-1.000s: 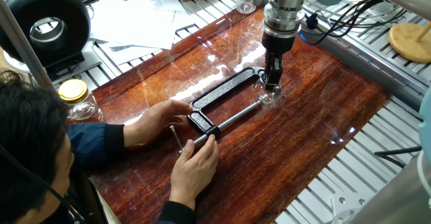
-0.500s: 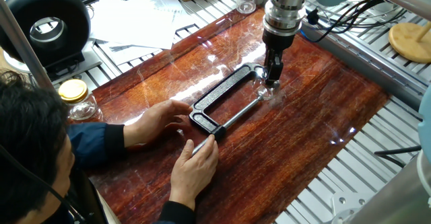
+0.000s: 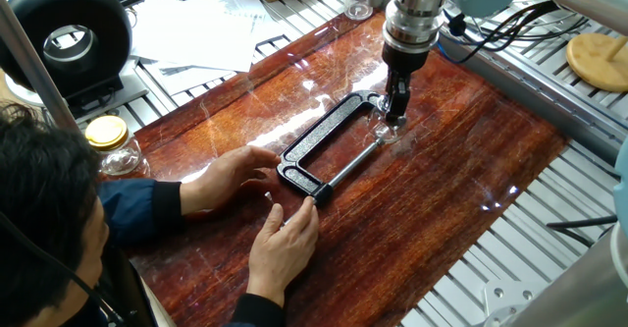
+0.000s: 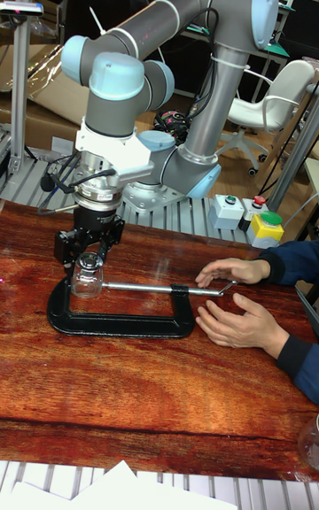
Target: Screw the lid onto the jar
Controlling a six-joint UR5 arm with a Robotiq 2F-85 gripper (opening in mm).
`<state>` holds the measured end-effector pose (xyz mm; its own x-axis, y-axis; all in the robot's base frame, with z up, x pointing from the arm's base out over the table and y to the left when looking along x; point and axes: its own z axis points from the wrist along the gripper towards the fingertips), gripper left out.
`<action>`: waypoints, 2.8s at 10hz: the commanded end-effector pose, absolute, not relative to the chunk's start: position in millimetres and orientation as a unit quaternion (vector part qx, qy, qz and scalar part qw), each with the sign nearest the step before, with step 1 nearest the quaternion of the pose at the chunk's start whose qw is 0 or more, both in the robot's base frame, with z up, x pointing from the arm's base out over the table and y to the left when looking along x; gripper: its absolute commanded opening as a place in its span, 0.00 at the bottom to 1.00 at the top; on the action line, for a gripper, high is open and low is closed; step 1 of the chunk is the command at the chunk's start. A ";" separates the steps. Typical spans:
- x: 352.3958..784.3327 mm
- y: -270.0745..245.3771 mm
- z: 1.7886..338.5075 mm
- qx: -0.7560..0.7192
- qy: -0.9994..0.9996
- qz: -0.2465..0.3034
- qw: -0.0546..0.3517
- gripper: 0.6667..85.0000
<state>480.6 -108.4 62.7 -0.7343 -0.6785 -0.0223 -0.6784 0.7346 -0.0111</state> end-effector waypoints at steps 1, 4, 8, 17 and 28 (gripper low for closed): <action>479.7 -102.5 63.6 -0.354 0.935 0.012 0.015 0.84; 476.1 -97.2 64.1 -0.348 0.937 0.024 0.011 0.86; 475.9 -87.1 69.3 -0.395 0.918 0.040 0.017 0.89; 467.2 -95.7 67.2 -0.584 0.811 0.034 0.011 0.85; 471.0 -105.9 66.4 -0.614 0.789 0.014 0.008 0.55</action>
<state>468.2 -105.4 65.6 -0.2278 -0.9734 -0.0260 -0.9736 0.2273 0.0206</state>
